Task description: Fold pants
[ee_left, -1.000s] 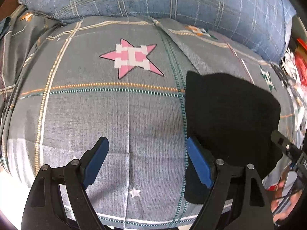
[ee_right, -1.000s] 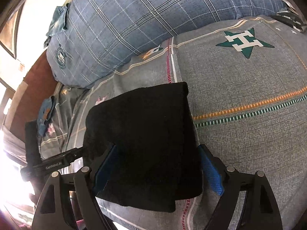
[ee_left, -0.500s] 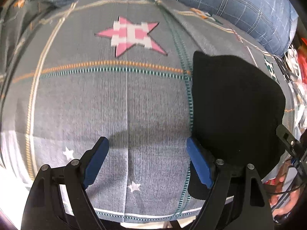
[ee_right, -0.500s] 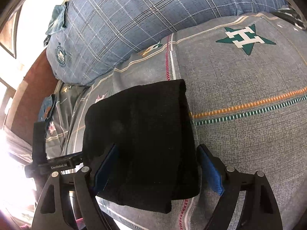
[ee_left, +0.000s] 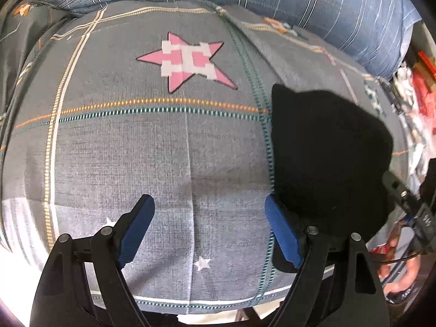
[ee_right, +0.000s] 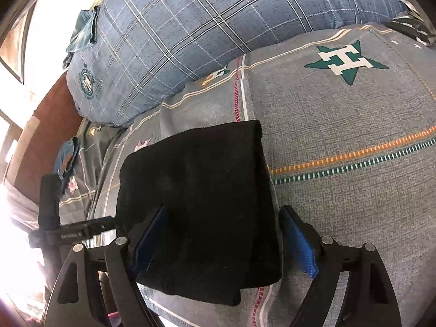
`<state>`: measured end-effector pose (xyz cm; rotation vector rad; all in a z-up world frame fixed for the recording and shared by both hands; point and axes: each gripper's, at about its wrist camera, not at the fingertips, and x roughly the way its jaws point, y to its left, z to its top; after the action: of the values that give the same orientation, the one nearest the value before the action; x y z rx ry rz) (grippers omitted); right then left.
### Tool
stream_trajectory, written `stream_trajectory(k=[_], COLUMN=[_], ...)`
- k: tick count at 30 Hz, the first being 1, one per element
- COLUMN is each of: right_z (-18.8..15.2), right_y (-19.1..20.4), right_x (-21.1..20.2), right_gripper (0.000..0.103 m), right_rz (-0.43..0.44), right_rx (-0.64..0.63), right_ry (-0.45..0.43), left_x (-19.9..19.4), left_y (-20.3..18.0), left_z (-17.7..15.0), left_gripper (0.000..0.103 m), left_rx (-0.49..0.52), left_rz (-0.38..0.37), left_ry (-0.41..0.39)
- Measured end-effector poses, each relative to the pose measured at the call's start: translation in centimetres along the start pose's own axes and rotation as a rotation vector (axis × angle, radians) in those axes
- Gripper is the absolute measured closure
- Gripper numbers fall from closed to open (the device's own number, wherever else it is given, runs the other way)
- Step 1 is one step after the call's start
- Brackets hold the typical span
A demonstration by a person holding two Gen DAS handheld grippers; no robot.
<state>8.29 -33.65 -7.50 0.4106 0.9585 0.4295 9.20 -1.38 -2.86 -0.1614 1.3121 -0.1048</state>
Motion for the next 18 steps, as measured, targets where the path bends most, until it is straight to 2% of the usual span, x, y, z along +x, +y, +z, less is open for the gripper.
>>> stream_trajectory(k=[3,6,11,16,18], right_z=[0.0,0.3,0.5,0.7,0.8], right_y=[-0.1,-0.5,-0.7,-0.5,-0.5], right_x=[0.1,-0.2,-0.2,-0.5,-0.7], right_gripper=[0.017,0.017,0.017,0.017,0.017], right_rz=[-0.001,0.006,0.005,0.007,0.009], right_rx=[-0.008,0.008,-0.003,-0.011,-0.009], right_ry=[-0.006,-0.033,-0.032,-0.042,-0.049], left_x=[0.4,0.7,-0.1,-1.6,-2.3], left_y=[-0.8,-2.3,-3.2,-2.9,-2.7], left_z=[0.1,0.3,0.8,-0.1,-0.4], left_gripper=[0.019,0.019,0.019,0.019,0.019], left_rx=[0.015,0.036,0.046,0.040,0.036], left_rz=[-0.023,0.028,0.083,0.057,0.017], left_ry=[0.006,-0.023,-0.068,-0.100,-0.111])
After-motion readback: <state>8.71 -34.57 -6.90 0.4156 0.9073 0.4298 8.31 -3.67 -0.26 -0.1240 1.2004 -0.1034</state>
